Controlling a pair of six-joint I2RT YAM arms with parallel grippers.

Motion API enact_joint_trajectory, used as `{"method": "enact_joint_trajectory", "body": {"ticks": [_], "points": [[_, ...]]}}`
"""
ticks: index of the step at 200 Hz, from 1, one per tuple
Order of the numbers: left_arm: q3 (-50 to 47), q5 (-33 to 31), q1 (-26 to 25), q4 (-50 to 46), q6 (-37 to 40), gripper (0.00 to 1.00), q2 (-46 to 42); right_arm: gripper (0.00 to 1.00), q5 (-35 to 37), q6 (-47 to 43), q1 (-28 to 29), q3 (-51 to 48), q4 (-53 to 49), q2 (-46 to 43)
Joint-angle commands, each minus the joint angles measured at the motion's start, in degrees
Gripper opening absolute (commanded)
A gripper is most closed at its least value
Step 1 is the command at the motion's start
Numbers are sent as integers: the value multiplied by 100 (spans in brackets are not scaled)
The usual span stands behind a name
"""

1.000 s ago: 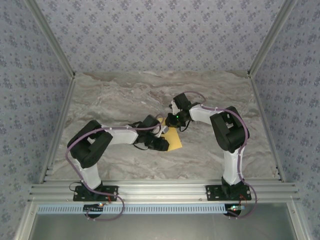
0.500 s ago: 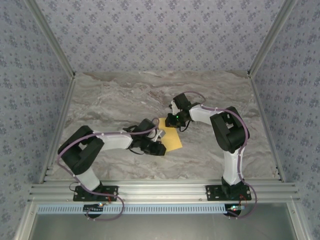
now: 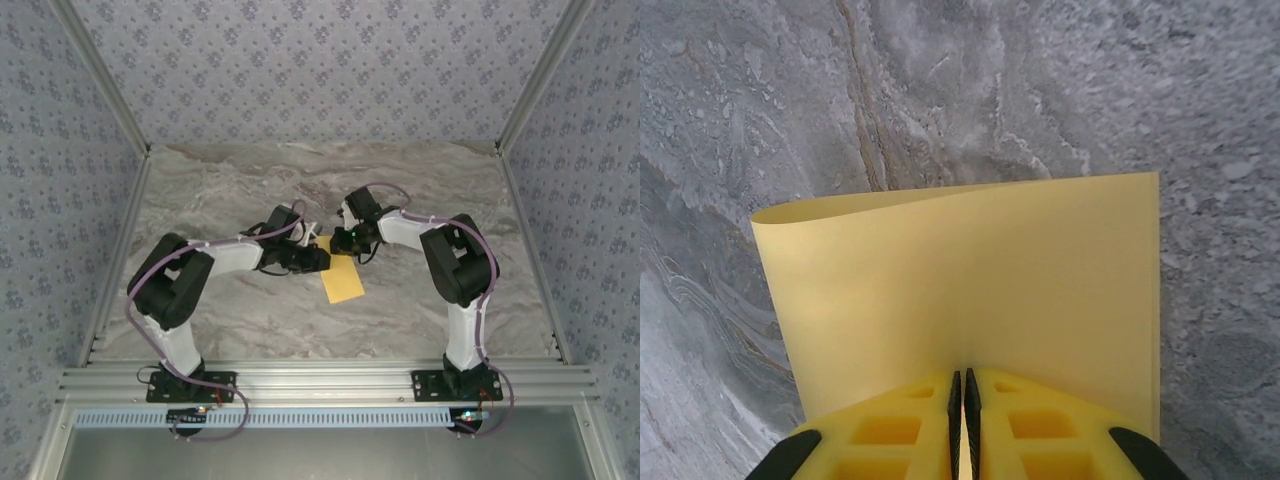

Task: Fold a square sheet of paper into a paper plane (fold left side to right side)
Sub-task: Hold the square sheet of paper at the center of the table.

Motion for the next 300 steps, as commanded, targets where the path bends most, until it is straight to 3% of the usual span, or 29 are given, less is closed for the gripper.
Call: {"method": "enact_joint_trajectory", "body": {"ticks": [1, 111, 158, 203, 220, 244, 300], "points": [[152, 161, -34, 109, -61, 23, 202, 13, 100, 78, 53, -157, -232, -9], [303, -522, -303, -753, -146, 20, 710, 16, -88, 83, -25, 121, -100, -455], [371, -666, -358, -916, -156, 20, 693, 33, 348, -226, -104, -53, -599, -1456], [432, -691, -366, -907, -219, 20, 701, 31, 407, -276, 68, -1167, -1061, -2519], [441, -692, -378, -907, -232, 19, 700, 26, 258, -143, 164, -1539, -1046, -2715], [444, -708, -376, -921, -232, 19, 687, 17, 55, 50, 338, -1849, -865, -2523], [598, -706, -373, -1006, -227, 19, 652, 15, 483, 79, 520, -1741, -984, -1738]]}}
